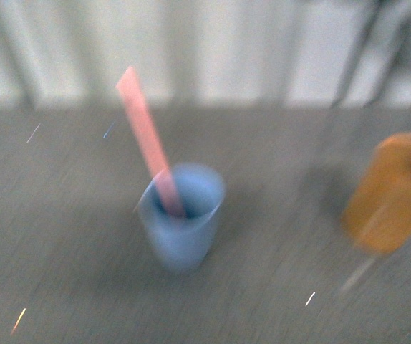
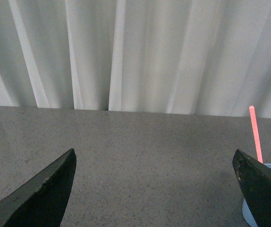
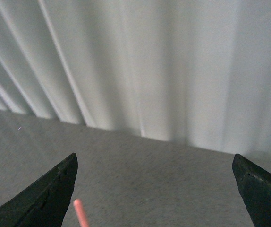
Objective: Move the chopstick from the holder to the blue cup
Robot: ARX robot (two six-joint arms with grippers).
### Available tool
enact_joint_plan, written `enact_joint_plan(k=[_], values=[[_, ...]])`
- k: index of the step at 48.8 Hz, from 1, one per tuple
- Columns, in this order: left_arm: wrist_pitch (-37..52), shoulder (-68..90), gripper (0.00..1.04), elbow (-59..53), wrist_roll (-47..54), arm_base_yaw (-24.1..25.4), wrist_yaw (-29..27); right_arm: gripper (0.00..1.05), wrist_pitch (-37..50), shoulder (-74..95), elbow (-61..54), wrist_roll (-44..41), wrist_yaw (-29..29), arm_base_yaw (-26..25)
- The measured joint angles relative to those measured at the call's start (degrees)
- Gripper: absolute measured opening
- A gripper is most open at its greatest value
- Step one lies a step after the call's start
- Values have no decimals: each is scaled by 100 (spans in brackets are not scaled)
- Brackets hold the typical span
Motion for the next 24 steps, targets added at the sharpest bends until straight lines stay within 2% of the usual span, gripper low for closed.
enact_joint_plan(k=[6,17,24], values=[[0,0,98,0,0,0,-2,95,-372,-992,-278,2,297,-437],[0,0,98,0,0,0,-2,95,-1204,-2820,-1893,15,490,-1532],[0,0,98,0,0,0,0,95,-1515,-3401,-2430,31,654,-1786]])
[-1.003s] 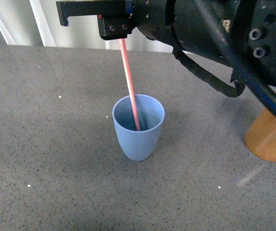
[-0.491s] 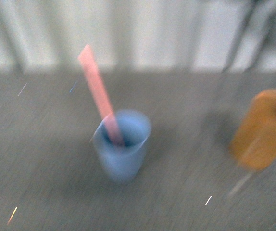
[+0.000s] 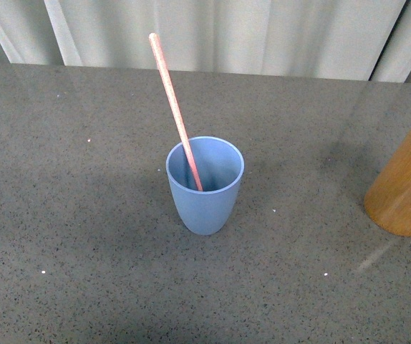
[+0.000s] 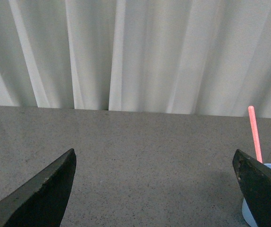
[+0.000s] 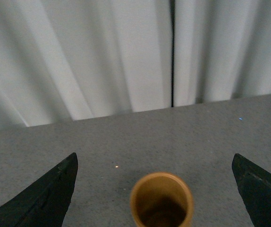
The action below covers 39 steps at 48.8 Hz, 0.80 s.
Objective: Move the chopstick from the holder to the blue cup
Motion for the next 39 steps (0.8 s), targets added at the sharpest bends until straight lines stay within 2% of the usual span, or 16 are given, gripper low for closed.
enact_joint_plan(k=[4,6,9,11,20,22,26,29,39], values=[[0,-2,98,0,2,0,4,94,17,-61,-42,20,-11,-42],[0,-2,98,0,2,0,4,90,352,-48,-136,-138,-175,-81],[0,0,98,0,0,0,2,80,1043,-92,-411,-479,-428,-160],[0,0,98,0,0,0,0,69,1241,-256,-610,-713,-542,-238],[0,0,98,0,2,0,0,28,1058,-946,-1104,-955,-765,-542],[0,0,98,0,0,0,0,21,1005,-1062,-1163,-962,-817,-586],[0,0,98,0,0,0,-2,9,874,-1285,-1252,-977,-1283,-894],[0,0,98,0,0,0,0,0,785,-1436,-1307,-992,-1314,-1016],[0,0,98,0,2,0,2,1,468,-1928,-1464,-990,-1316,-1093]])
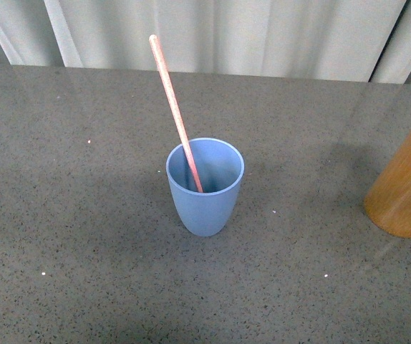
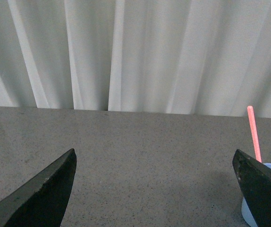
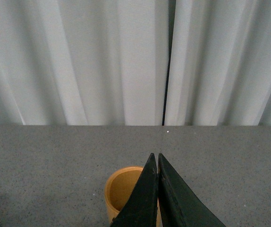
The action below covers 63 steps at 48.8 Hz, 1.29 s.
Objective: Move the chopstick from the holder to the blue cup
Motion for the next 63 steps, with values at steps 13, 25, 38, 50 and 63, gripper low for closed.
enact_joint_plan(k=[13,25,38,50,63], values=[[0,0,98,0,-2,0,-2,1,-168,-472,-201,-4,-4,0],[0,0,98,0,0,0,-2,1,-627,-1001,-203,-4,-4,0],[0,0,98,0,-2,0,-2,1,-1198,-1580,-205,-2,-2,0],[0,0,98,0,-2,0,-2,1,-1663,-2048,-205,-2,-2,0],[0,0,98,0,-2,0,-4,1,-2758,-3091,-203,0,-2,0]])
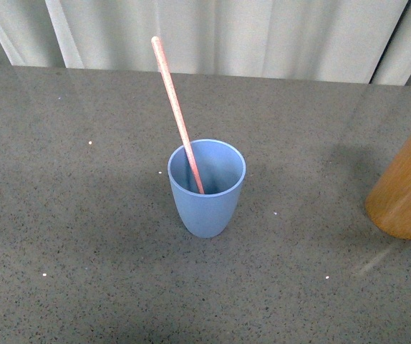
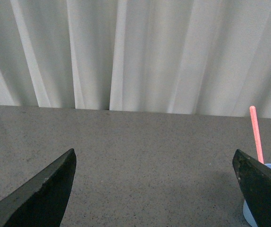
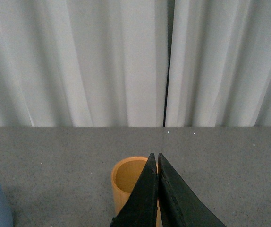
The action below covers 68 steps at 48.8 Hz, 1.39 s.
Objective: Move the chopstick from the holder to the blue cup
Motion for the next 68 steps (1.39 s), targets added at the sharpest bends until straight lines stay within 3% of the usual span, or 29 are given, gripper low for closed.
enact_joint_plan(k=[13,34,43,68], values=[[0,-2,98,0,0,0,2,3,-26,-46,0,-4,2,0],[0,0,98,0,2,0,2,64,-26,-46,0,-2,2,0],[0,0,98,0,2,0,2,96,-26,-46,0,2,2,0],[0,0,98,0,0,0,2,95,-26,-46,0,4,2,0]])
